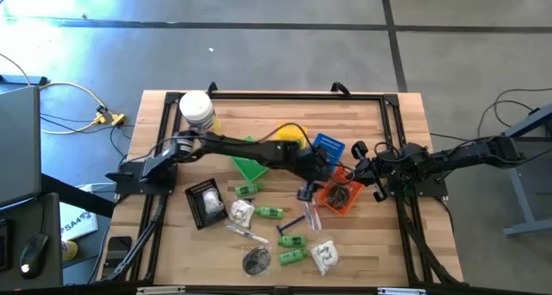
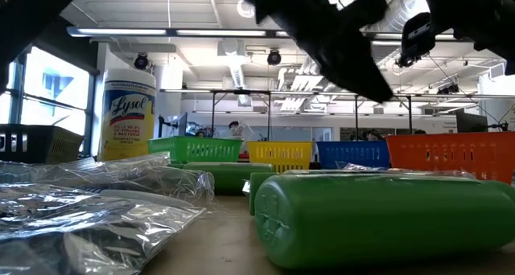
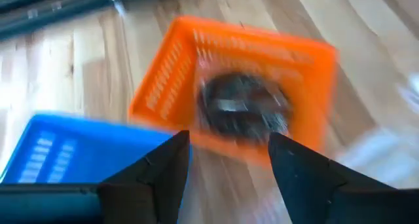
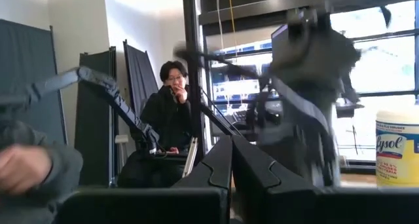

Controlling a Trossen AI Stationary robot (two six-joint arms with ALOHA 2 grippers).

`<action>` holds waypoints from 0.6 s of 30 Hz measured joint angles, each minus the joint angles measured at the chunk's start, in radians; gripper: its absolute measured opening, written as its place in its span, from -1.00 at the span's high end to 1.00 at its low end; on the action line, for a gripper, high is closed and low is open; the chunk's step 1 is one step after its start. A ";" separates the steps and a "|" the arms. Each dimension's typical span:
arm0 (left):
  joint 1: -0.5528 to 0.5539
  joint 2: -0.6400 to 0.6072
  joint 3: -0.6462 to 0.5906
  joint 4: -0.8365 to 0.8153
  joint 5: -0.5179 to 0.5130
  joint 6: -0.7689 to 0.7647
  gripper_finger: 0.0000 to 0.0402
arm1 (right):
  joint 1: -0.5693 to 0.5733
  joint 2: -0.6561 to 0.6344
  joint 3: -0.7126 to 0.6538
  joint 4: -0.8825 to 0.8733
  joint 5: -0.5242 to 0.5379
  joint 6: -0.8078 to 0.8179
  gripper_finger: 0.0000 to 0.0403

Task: Pick & Place Travel size toiletries
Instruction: Put the shampoo bottle into the yellow bin

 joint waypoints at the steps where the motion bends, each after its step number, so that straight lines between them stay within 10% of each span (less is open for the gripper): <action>1: -0.003 -0.029 0.000 -0.058 -0.001 0.001 0.01 | 0.000 0.000 0.000 -0.005 0.000 0.000 0.98; 10: -0.038 -0.347 -0.081 -0.309 -0.051 0.001 0.70 | 0.000 0.001 0.000 -0.072 0.040 0.000 0.98; 18: -0.045 -0.839 -0.639 -0.085 -0.149 -0.193 0.96 | 0.000 0.023 0.000 -0.087 0.080 -0.001 0.98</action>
